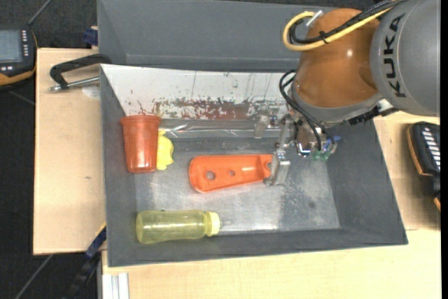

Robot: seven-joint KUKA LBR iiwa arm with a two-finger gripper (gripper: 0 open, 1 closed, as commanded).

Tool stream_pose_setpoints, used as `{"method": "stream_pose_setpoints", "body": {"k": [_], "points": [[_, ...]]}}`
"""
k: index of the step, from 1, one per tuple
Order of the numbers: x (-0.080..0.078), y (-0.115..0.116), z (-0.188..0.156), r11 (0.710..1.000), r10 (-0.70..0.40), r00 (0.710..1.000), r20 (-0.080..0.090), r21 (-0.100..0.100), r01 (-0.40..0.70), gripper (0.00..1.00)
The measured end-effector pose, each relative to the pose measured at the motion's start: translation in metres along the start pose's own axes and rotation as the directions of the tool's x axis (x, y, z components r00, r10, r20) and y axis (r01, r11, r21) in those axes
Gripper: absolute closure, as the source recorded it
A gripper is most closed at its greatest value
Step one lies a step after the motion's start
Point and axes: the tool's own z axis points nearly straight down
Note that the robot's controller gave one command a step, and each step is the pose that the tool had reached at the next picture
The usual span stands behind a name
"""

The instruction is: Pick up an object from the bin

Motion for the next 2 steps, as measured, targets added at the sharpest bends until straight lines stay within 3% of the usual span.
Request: {"method": "stream_pose_setpoints", "body": {"k": [1, 2], "points": [[-0.002, 0.0, -0.005, 1.0, 0.001, 1.0, 0.009, 0.0, -0.001, 0.0], [-0.001, 0.021, 0.036, 0.998, -0.065, 0.998, 0.012, 0.001, 0.065, 0.0]]}}
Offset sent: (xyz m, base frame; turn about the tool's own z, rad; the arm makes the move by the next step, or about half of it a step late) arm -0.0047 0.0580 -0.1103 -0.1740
